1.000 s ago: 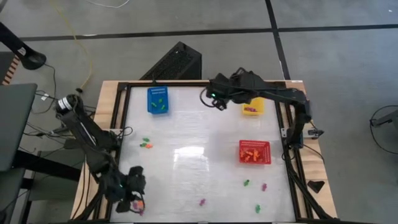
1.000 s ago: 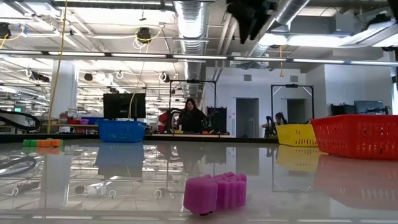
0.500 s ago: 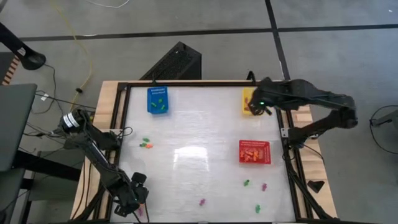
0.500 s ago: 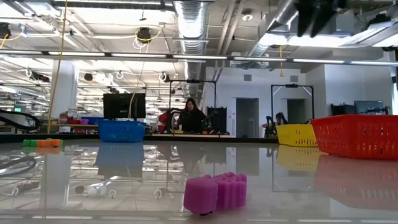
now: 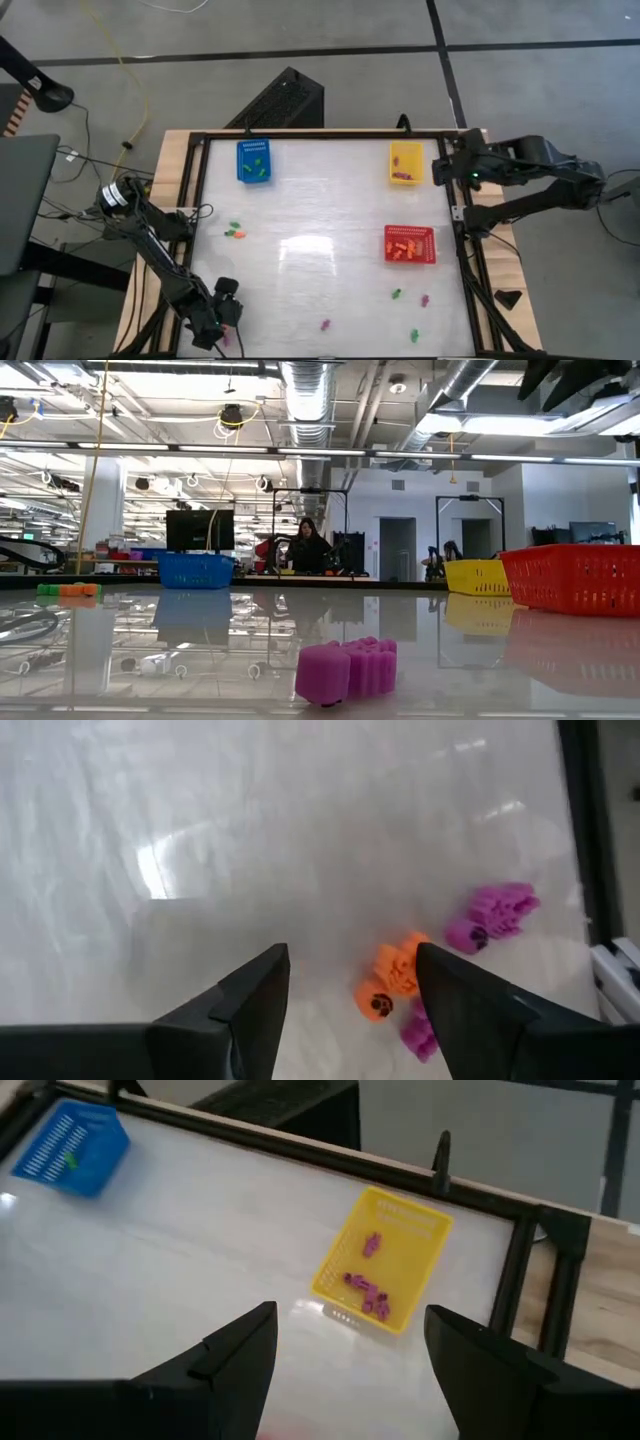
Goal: Sort Halloween decoration
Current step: Put the orange skeleton toy into the red bin
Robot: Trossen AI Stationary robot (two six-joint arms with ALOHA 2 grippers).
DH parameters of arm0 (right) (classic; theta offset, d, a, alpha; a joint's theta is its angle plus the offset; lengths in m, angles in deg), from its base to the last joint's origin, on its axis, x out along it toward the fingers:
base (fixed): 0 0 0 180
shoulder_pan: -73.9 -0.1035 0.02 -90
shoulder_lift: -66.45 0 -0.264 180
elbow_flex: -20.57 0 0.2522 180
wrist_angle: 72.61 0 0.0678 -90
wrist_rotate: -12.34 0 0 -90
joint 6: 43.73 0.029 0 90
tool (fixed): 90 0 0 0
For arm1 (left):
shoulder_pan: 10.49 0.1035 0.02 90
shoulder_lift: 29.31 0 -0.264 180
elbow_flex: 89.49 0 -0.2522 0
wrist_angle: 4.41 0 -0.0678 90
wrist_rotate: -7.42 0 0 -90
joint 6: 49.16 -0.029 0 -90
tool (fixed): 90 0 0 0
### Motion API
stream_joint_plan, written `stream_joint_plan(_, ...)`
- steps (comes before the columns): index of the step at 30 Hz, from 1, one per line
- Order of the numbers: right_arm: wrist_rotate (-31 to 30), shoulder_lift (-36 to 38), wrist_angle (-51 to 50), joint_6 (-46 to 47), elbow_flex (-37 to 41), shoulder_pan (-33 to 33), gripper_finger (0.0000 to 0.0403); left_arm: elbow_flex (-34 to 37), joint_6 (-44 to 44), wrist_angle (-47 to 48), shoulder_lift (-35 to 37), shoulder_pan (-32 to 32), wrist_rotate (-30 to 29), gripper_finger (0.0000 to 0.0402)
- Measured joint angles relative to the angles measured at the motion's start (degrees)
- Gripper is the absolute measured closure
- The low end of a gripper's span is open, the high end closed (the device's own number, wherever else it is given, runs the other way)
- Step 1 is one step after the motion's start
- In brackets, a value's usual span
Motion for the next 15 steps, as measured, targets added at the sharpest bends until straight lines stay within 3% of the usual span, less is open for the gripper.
stream_joint_plan(5,0.0,0.9,0.2,0.0,0.0,-0.8,0.0122,-0.1,2.8,-1.6,-2.1,-0.4,4.0,0.0193)
stream_joint_plan(15,-0.3,0.4,0.3,-0.9,0.0,-0.8,0.0122,-0.1,9.5,-2.4,-2.5,-1.1,5.3,0.0193)
